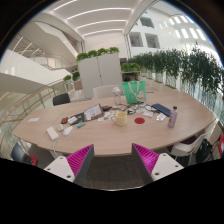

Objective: Pour water

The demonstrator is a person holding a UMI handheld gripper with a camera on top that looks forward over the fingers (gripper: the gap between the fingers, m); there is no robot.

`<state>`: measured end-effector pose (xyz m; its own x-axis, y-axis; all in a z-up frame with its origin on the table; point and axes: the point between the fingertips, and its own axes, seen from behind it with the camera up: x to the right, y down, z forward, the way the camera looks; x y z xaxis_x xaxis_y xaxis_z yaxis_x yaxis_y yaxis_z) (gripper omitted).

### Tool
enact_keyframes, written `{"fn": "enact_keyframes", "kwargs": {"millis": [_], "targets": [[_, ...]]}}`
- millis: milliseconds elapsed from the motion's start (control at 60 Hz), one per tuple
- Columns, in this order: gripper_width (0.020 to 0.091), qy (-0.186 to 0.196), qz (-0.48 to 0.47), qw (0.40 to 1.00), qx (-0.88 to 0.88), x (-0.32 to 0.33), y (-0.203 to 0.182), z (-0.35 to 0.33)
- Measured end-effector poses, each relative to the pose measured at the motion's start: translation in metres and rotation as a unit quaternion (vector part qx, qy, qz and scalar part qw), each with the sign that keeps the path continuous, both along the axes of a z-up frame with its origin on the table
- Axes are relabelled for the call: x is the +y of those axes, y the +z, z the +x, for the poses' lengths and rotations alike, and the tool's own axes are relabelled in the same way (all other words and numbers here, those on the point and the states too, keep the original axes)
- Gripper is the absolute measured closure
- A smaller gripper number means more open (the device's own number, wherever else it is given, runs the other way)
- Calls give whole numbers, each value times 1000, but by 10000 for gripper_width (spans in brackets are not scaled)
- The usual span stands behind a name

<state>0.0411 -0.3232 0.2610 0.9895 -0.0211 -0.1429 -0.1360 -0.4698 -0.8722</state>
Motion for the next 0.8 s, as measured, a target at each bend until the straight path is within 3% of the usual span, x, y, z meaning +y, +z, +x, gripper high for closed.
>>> {"fn": "enact_keyframes", "kwargs": {"millis": [200, 383, 683, 800], "targets": [[278, 1, 0, 1000, -4, 6, -8, -12], [282, -19, 14, 1000, 1, 28, -27, 47], [289, -56, 127, 989, -61, 136, -60, 278], [279, -84, 137, 984, -71, 201, -103, 373]]}}
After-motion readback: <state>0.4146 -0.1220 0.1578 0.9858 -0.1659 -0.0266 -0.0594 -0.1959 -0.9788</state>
